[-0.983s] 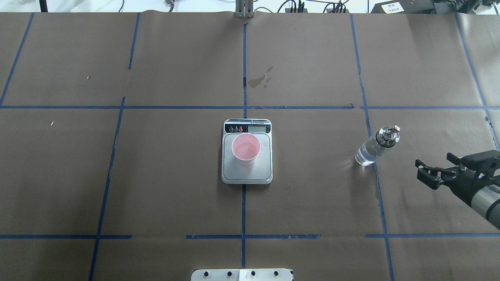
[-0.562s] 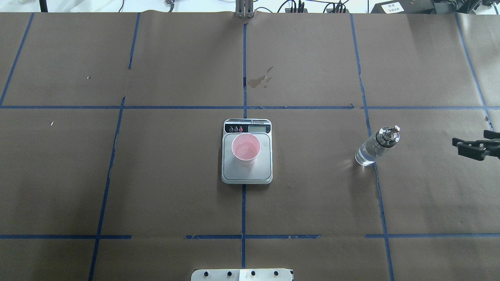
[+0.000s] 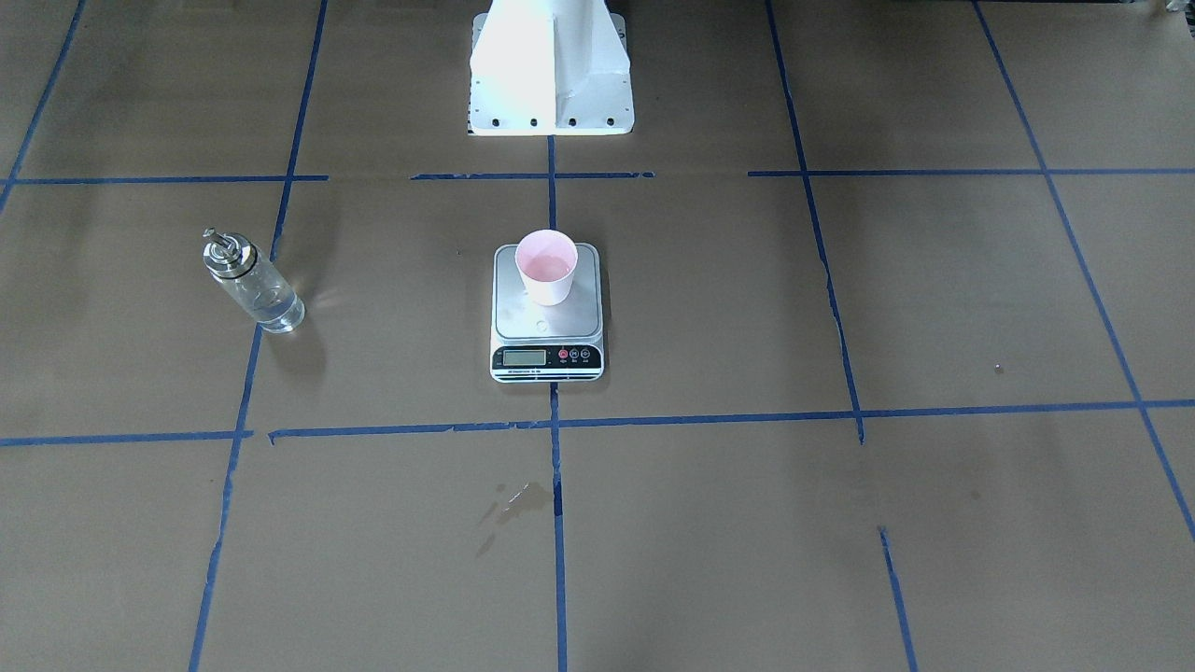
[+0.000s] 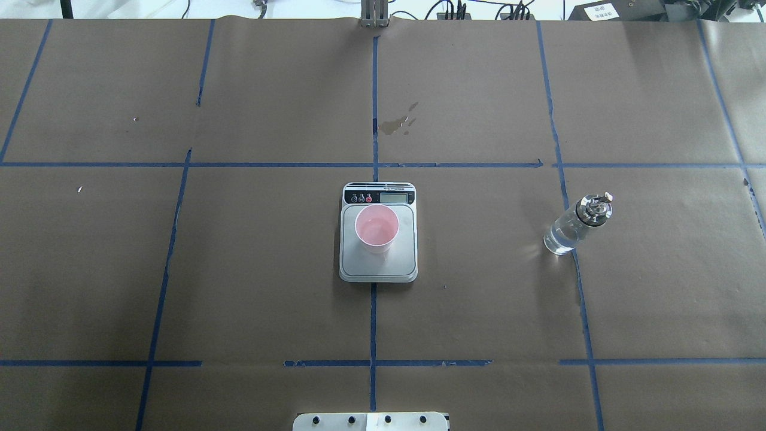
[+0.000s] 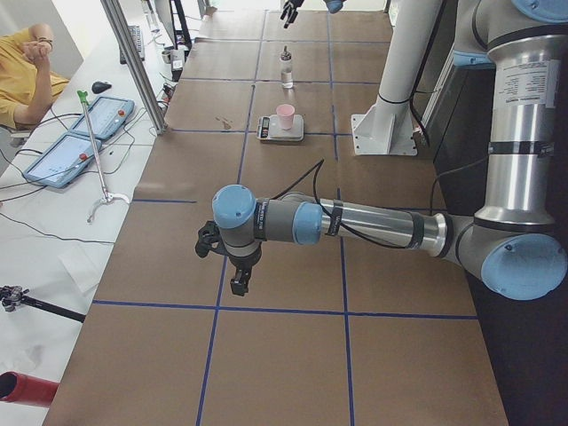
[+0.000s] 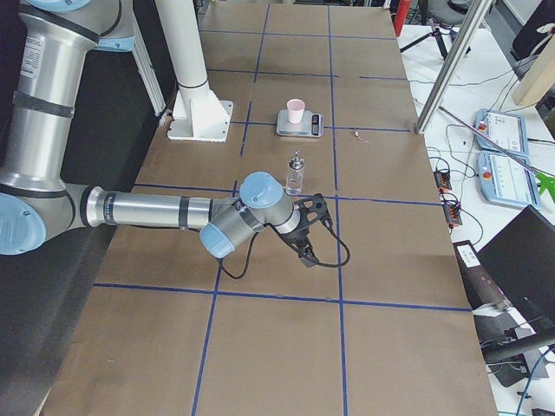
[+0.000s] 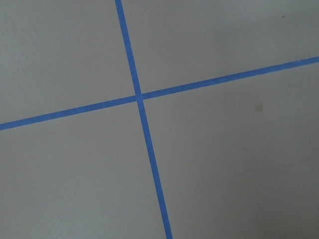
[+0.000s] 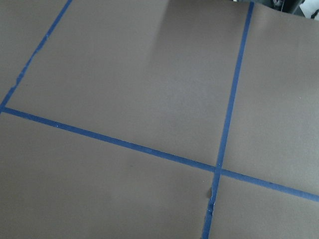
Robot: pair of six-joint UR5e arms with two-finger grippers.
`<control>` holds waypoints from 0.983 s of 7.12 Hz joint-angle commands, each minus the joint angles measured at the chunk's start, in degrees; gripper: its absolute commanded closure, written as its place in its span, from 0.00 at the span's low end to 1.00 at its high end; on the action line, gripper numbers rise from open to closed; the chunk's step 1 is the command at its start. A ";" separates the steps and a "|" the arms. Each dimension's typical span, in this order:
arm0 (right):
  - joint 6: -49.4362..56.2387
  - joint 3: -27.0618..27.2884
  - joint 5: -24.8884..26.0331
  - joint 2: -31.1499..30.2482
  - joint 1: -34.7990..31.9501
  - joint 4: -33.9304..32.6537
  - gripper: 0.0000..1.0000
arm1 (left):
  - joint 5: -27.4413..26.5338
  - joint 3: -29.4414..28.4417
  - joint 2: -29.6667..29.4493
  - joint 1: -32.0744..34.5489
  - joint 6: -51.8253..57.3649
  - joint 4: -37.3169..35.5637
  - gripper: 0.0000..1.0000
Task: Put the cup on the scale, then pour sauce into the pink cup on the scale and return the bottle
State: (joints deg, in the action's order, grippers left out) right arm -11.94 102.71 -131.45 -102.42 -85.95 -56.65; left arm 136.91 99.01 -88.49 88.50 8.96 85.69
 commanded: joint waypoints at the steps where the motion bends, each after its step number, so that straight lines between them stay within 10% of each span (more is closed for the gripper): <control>1: 11.18 0.21 -3.37 5.90 -4.39 -21.85 0.00 | -0.07 -0.04 0.07 0.01 0.00 0.00 0.00; 7: 13.60 2.74 -1.42 -2.43 -5.01 -36.32 0.00 | -0.15 -0.57 1.73 -0.08 0.00 -0.35 0.00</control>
State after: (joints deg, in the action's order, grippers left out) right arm 0.96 103.76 -131.66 -104.55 -90.91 -90.29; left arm 136.73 98.26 -87.64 88.49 8.97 85.38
